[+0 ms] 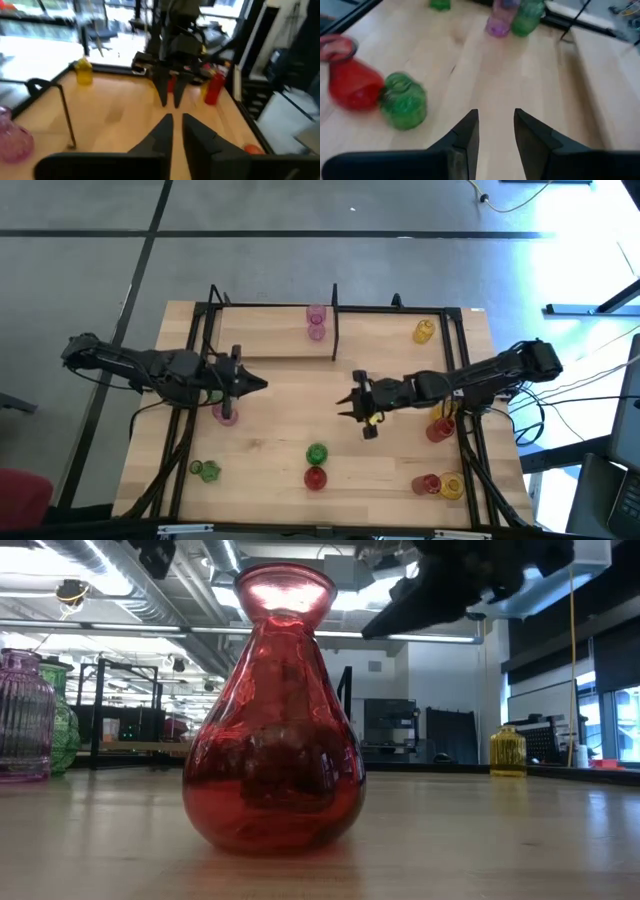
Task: Sort vases onto shelf
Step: Put the violet vase on the shelf aligned with the other violet vase
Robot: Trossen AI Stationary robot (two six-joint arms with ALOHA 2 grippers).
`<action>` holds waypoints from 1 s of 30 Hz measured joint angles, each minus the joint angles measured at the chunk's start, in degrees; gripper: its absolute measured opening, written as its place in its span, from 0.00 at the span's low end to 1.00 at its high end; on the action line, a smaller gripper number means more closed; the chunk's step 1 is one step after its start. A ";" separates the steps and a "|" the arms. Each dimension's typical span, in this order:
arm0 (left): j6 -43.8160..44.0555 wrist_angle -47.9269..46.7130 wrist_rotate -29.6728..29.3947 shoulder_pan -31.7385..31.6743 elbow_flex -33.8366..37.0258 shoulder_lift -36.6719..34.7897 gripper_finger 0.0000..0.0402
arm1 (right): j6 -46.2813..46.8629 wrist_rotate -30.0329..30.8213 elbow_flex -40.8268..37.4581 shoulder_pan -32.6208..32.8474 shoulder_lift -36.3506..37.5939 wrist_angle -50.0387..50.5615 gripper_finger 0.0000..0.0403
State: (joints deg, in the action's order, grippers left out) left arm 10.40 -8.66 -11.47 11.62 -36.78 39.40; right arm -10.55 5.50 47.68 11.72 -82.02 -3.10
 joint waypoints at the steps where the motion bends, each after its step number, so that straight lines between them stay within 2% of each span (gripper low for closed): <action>1: 0.78 -3.04 0.37 0.02 -1.71 0.33 0.13 | 0.04 0.00 -0.18 0.41 -0.22 -0.12 0.27; 6: 9.40 -26.12 1.30 0.65 -12.13 3.70 0.27 | 0.40 0.07 -0.56 0.76 -0.33 -0.40 0.27; 11: 24.52 -43.72 6.16 4.72 -16.72 7.13 0.30 | 0.46 0.09 -0.56 0.64 -0.39 -0.59 0.27; 17: 37.89 -55.51 8.66 11.06 -16.93 10.88 0.29 | 1.42 0.07 -0.54 0.68 -0.59 -1.63 0.27; 21: 42.94 -60.38 9.30 13.79 -16.93 12.70 0.29 | 1.77 0.08 -0.54 0.68 -0.59 -1.55 0.27; 26: 45.00 -65.25 7.16 16.10 -16.93 14.06 0.29 | 1.80 0.09 -0.54 0.68 -0.59 -1.54 0.27; 30: 43.98 -68.57 3.24 16.63 -16.93 15.43 0.29 | 1.77 0.09 -0.54 0.64 -0.59 -1.54 0.27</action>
State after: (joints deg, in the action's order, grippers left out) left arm 54.38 -77.23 -8.23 28.25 -53.71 54.83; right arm -8.78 5.59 47.13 12.36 -82.61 -4.64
